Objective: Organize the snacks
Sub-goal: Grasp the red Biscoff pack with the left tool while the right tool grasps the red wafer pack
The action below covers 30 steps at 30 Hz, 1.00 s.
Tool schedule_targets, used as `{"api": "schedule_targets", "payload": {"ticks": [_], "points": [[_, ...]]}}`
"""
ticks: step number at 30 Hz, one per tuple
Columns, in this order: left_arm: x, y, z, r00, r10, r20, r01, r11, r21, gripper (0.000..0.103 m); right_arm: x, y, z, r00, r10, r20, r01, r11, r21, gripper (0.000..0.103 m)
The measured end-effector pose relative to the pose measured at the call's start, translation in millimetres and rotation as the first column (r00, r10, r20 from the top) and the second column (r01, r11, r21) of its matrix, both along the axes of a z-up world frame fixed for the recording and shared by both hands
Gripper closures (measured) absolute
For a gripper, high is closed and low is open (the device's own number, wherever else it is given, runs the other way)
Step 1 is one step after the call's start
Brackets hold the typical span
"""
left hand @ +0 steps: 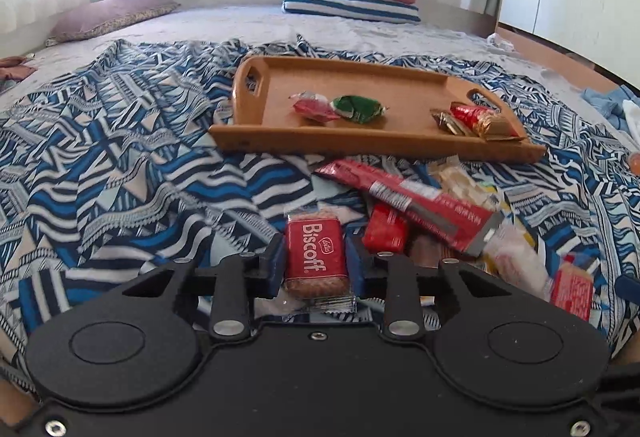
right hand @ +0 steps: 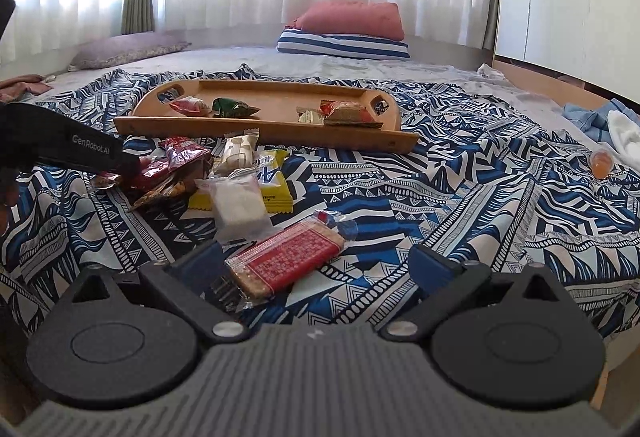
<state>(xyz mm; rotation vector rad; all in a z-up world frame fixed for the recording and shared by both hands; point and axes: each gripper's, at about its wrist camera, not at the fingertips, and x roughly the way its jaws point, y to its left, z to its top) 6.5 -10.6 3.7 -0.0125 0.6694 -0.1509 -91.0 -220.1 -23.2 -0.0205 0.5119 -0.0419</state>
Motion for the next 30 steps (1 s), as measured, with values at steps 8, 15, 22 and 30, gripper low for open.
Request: {"api": "schedule_targets", "payload": {"ticks": [8, 15, 22, 30], "points": [[-17, 1, -10, 1.0, -0.003, 0.023, 0.001, 0.998, 0.067, 0.069, 3, 2, -8, 1.0, -0.027, 0.009, 0.027, 1.0, 0.015, 0.0], [-18, -9, -14, 0.998, -0.001, 0.062, -0.007, 0.993, 0.119, 0.064, 4, 8, -10, 0.998, -0.05, 0.028, 0.05, 0.999, 0.002, 0.0], [-13, -5, -13, 0.998, 0.012, 0.06, -0.017, 0.996, 0.09, 0.063, 10, 10, -8, 0.999, -0.026, 0.023, 0.027, 1.0, -0.006, 0.0], [-15, 0, -13, 0.999, -0.001, 0.053, -0.001, 0.999, 0.044, 0.066, 13, 16, -7, 1.0, 0.018, 0.01, -0.018, 1.0, 0.014, 0.004]]}}
